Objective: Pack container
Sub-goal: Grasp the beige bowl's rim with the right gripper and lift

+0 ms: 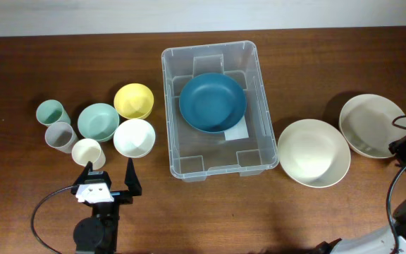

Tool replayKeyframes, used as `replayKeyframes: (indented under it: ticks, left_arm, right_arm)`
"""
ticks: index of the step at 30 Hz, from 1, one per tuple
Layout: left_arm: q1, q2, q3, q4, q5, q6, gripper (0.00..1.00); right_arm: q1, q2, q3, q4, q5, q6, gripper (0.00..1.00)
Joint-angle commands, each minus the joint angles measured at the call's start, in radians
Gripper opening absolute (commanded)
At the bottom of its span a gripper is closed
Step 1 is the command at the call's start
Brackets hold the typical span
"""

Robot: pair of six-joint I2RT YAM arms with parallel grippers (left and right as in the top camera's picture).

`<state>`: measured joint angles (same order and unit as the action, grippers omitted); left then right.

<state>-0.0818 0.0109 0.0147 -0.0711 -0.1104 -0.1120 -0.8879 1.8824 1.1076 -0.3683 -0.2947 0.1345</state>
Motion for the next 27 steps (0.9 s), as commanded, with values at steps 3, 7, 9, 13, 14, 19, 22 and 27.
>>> replayKeyframes:
  ticks: [3,7,9,13,14,19,22,27]
  left_arm:
    - [0.004,-0.005,-0.005,-0.001,0.010,0.016,1.00]
    - [0.004,-0.005,-0.005,-0.001,0.010,0.016,1.00]
    - [0.004,-0.005,-0.005,-0.001,0.010,0.016,1.00]
    - [0.004,-0.005,-0.005,-0.001,0.010,0.016,1.00]
    - [0.004,-0.005,-0.005,-0.001,0.010,0.016,1.00]
    - [0.004,-0.005,-0.005,-0.001,0.010,0.016,1.00]
    - [0.004,-0.005,-0.005,-0.001,0.010,0.016,1.00]
    - [0.004,-0.005,-0.005,-0.001,0.010,0.016,1.00]
  right_arm:
    - [-0.003,0.058,-0.006,0.018,-0.016,0.005,0.45]
    - [-0.003,0.062,-0.006,0.036,-0.016,0.005,0.40]
    - [-0.003,0.061,-0.006,0.041,-0.017,0.005,0.23]
    - [-0.003,0.061,0.001,0.044,-0.059,0.005,0.04]
    - [-0.003,0.061,0.005,0.044,-0.065,0.005,0.04]
    - [-0.003,0.051,0.044,0.024,-0.065,0.005,0.04]
    - [-0.003,0.033,0.111,-0.010,-0.065,0.016,0.04]
    - [-0.002,0.003,0.297,-0.128,-0.065,0.024,0.04]
